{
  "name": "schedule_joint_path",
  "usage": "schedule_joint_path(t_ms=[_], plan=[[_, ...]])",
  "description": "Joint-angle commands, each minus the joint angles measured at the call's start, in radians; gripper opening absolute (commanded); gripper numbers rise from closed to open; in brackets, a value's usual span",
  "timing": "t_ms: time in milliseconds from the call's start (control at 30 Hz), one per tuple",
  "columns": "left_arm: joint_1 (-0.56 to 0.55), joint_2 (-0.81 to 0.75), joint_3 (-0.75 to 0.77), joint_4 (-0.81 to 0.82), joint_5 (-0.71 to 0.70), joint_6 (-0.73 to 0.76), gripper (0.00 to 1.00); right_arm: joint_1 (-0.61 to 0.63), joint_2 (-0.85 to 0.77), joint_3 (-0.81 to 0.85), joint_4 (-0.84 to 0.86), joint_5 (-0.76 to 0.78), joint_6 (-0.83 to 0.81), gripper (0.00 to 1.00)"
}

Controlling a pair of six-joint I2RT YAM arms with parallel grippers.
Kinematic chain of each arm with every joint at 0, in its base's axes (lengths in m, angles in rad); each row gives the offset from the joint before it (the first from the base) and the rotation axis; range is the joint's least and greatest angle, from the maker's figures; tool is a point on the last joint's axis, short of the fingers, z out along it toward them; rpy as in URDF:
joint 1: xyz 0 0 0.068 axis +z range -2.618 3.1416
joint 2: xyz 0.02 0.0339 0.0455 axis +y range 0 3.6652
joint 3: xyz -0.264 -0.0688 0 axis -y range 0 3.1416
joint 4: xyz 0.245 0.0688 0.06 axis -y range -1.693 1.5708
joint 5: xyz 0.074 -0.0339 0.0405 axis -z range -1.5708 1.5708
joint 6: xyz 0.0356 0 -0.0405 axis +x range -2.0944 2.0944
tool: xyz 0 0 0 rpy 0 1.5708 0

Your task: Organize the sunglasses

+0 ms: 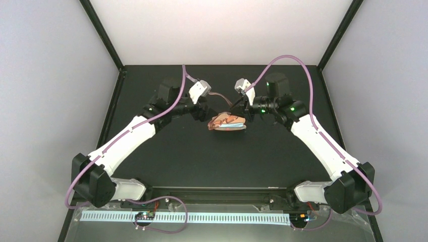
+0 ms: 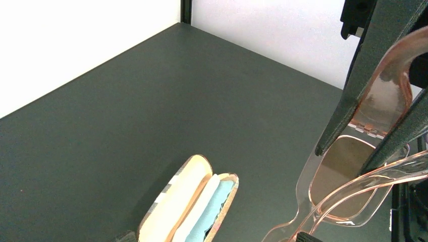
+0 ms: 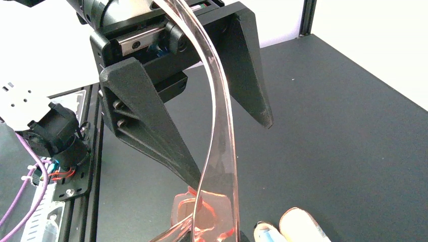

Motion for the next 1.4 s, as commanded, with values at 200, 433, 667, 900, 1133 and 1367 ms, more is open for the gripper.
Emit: schedule_joint_path(t_ms=[200,433,667,900,1133,1367], plan=[[-0.006,0.006,0.002,-0.005,-0.039,0.025,0.88,-0.020,-0.026,-0.011,0.030,0.024,-0.022,0.05],[0.080,-0.016,-0.005,-0.025,0.300,0.055,0.97,-0.025,-0.080,-0.038,-0.021,0.011,-0.198,0.04],[0.092,0.033,-0.045,-0.020,0.678,0.117,0.99,-0.026,-0.132,-0.048,-0.072,-0.097,-0.289,0.05],[0.039,-0.018,-0.142,0.021,0.603,0.284,0.99,-0.027,-0.149,-0.043,-0.081,-0.215,-0.261,0.06],[0.021,-0.021,-0.148,0.045,0.547,0.296,0.98,-0.028,-0.134,-0.063,-0.019,-0.237,-0.182,0.06],[0.008,-0.024,-0.146,0.035,0.507,0.314,0.82,-0.036,-0.124,-0.083,0.051,-0.209,-0.103,0.06]])
